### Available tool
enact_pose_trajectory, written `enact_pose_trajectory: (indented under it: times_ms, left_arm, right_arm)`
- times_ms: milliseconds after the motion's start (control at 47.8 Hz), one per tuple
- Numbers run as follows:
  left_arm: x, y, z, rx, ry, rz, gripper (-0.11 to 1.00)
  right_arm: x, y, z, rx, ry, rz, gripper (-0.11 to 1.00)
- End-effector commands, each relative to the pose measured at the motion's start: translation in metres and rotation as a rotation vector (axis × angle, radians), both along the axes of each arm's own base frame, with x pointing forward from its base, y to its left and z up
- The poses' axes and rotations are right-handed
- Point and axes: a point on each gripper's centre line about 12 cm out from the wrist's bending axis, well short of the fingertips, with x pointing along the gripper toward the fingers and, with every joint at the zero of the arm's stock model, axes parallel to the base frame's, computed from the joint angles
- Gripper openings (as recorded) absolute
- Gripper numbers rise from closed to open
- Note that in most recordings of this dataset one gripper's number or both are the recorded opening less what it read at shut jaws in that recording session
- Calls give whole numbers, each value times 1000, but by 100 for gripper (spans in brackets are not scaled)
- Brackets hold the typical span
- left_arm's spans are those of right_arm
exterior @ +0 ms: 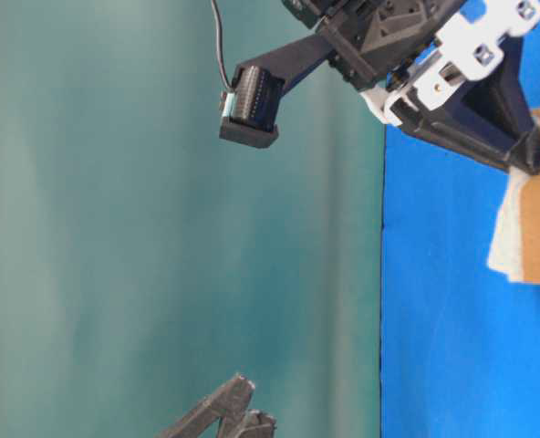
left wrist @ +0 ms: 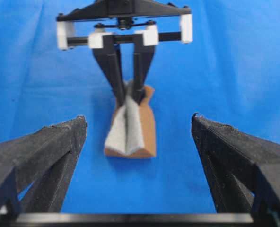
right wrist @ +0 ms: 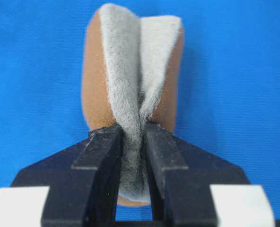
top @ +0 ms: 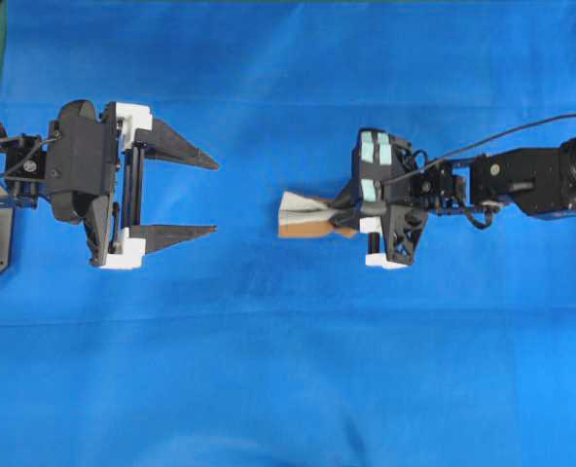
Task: Hand over the sponge with the left arm and wipe it with the right arm.
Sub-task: 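Retract the left gripper and carry the sponge right with the right gripper, then sweep the held sponge back and forth over the table with the right gripper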
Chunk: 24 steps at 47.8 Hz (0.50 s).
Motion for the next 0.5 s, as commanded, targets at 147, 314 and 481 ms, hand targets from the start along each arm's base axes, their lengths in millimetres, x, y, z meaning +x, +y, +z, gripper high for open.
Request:
enact_pose_trajectory:
  times_ms: [147, 314, 481]
  left_arm:
    - [2, -1, 6, -2, -25, -2, 89]
    - [2, -1, 5, -4, -23, -1, 89]
    - [2, -1, 5, -2, -22, -2, 89]
  right_arm:
    - [-7, -65, 9, -42, -24, -138, 22]
    - [-10, -94, 15, -82, -48, -185, 22]
    - [-11, -107, 18, -100, -55, -203, 22]
